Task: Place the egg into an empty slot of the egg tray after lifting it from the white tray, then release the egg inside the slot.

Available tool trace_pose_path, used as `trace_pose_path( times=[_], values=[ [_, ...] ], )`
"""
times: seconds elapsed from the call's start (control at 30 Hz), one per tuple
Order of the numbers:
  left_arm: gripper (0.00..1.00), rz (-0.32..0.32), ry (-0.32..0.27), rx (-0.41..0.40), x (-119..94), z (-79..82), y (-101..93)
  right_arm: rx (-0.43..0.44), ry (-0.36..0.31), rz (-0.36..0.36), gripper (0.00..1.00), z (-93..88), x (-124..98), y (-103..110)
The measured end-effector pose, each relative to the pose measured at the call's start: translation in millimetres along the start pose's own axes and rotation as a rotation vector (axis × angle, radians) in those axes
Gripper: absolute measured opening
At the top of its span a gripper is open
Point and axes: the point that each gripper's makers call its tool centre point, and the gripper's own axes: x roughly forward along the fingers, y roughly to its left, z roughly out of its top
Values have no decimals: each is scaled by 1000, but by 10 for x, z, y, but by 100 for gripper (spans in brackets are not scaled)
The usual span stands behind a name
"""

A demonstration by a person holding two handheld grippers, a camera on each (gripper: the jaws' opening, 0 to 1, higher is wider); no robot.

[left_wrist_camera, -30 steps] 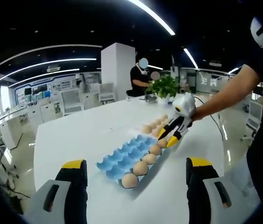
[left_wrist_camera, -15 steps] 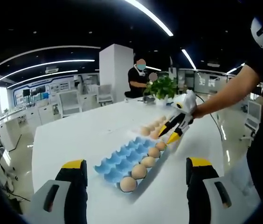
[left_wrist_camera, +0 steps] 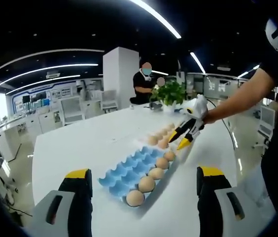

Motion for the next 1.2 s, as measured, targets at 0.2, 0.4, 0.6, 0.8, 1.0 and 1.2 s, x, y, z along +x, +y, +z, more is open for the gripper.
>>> trace_pose_path(
  times=[0.2, 0.4, 0.6, 0.8, 1.0, 1.2],
  values=[
    [90, 2, 3, -3, 2, -9, 14, 0, 5, -10, 32, 21, -4, -111],
    [90, 11, 7, -9, -19, -27, 57, -14, 18, -13, 32, 34, 15, -209],
    [90, 19, 12, -12, -31, -55, 110, -12, 25, -21, 32, 58, 36, -359],
    [90, 26, 15, -17, -30, -63, 146, -17, 38, -16, 32, 56, 72, -431],
    [90, 31, 18, -22, -24, -79, 173, -19, 53, -2, 32, 17, 127, -442],
    [90, 35, 19, -24, -23, -84, 193, -8, 73, 7, 32, -63, 165, -445]
  ],
)
